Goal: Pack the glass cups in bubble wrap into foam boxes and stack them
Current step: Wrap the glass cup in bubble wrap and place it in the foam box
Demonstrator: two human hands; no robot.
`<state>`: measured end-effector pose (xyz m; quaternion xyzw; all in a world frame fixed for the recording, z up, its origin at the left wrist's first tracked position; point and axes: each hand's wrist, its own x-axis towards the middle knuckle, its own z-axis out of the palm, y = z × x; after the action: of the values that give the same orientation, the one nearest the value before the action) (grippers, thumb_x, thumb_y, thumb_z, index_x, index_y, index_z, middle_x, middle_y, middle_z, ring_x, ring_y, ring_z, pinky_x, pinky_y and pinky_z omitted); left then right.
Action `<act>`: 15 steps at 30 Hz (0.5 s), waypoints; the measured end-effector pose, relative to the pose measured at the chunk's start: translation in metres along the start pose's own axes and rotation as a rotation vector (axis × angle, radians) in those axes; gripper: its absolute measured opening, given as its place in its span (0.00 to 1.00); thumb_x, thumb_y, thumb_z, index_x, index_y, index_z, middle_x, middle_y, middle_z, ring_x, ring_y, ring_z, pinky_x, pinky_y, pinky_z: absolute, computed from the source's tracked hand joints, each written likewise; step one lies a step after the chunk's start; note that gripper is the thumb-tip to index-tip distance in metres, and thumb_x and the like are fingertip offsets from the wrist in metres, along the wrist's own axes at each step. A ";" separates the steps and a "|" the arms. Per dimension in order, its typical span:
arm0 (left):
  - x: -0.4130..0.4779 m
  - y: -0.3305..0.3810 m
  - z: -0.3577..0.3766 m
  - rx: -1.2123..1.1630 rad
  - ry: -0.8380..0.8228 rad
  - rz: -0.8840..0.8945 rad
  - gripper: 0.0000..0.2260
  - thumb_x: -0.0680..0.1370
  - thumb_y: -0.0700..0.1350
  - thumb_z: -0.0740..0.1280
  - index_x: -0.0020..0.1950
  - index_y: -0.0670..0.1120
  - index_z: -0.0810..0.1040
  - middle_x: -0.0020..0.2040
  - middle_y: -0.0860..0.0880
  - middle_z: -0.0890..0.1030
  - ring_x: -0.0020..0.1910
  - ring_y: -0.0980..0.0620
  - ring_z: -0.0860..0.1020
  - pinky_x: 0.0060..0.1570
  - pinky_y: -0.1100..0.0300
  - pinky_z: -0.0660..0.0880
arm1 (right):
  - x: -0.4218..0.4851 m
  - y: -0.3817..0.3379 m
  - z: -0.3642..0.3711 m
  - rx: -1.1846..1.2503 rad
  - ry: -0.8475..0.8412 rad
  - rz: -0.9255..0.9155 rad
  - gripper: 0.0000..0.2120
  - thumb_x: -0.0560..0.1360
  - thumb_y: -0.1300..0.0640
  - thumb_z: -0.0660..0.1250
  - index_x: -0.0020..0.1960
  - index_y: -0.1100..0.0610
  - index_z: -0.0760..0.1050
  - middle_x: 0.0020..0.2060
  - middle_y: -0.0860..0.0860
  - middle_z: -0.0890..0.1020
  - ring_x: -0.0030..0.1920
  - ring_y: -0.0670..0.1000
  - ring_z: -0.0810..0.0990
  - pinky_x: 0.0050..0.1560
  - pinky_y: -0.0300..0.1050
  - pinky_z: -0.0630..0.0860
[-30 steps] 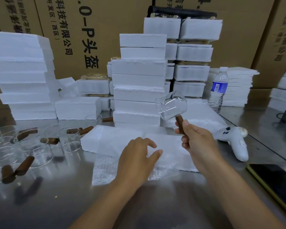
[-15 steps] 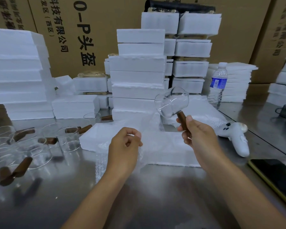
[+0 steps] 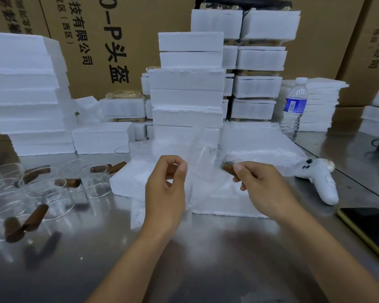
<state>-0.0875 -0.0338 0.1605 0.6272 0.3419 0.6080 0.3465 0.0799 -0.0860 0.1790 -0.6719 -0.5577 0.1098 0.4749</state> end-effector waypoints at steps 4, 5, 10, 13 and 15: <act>-0.004 0.007 -0.001 0.125 -0.029 0.168 0.12 0.78 0.40 0.65 0.40 0.57 0.72 0.38 0.57 0.75 0.40 0.63 0.72 0.43 0.76 0.66 | -0.004 -0.003 0.002 -0.030 -0.047 -0.034 0.13 0.78 0.50 0.61 0.37 0.38 0.75 0.43 0.49 0.76 0.44 0.45 0.74 0.42 0.31 0.65; -0.005 0.009 -0.001 0.140 -0.036 0.195 0.13 0.78 0.40 0.65 0.40 0.58 0.72 0.38 0.57 0.75 0.40 0.63 0.72 0.44 0.77 0.65 | -0.005 -0.005 0.001 -0.026 -0.050 -0.020 0.13 0.78 0.50 0.61 0.37 0.38 0.75 0.42 0.50 0.75 0.44 0.46 0.74 0.42 0.32 0.65; -0.009 0.012 0.000 0.230 -0.087 0.349 0.10 0.77 0.45 0.65 0.42 0.61 0.70 0.39 0.60 0.73 0.42 0.60 0.71 0.46 0.72 0.65 | -0.009 -0.010 0.005 0.106 -0.124 0.036 0.16 0.77 0.55 0.64 0.33 0.48 0.82 0.36 0.41 0.84 0.44 0.38 0.81 0.44 0.31 0.74; -0.012 0.014 0.003 0.256 -0.127 0.438 0.08 0.77 0.44 0.64 0.43 0.58 0.71 0.39 0.62 0.73 0.43 0.61 0.70 0.46 0.62 0.68 | -0.008 -0.010 0.009 0.111 -0.133 0.077 0.16 0.76 0.51 0.64 0.44 0.63 0.81 0.43 0.56 0.85 0.45 0.53 0.82 0.50 0.49 0.78; -0.016 0.016 0.006 0.255 -0.166 0.493 0.07 0.78 0.44 0.63 0.44 0.57 0.72 0.40 0.63 0.72 0.42 0.60 0.70 0.45 0.58 0.69 | -0.009 -0.013 0.007 0.165 -0.130 0.076 0.21 0.75 0.48 0.66 0.40 0.69 0.76 0.29 0.56 0.75 0.26 0.51 0.69 0.28 0.40 0.70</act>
<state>-0.0823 -0.0563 0.1654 0.7774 0.2232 0.5728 0.1332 0.0636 -0.0910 0.1816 -0.6426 -0.5504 0.2167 0.4870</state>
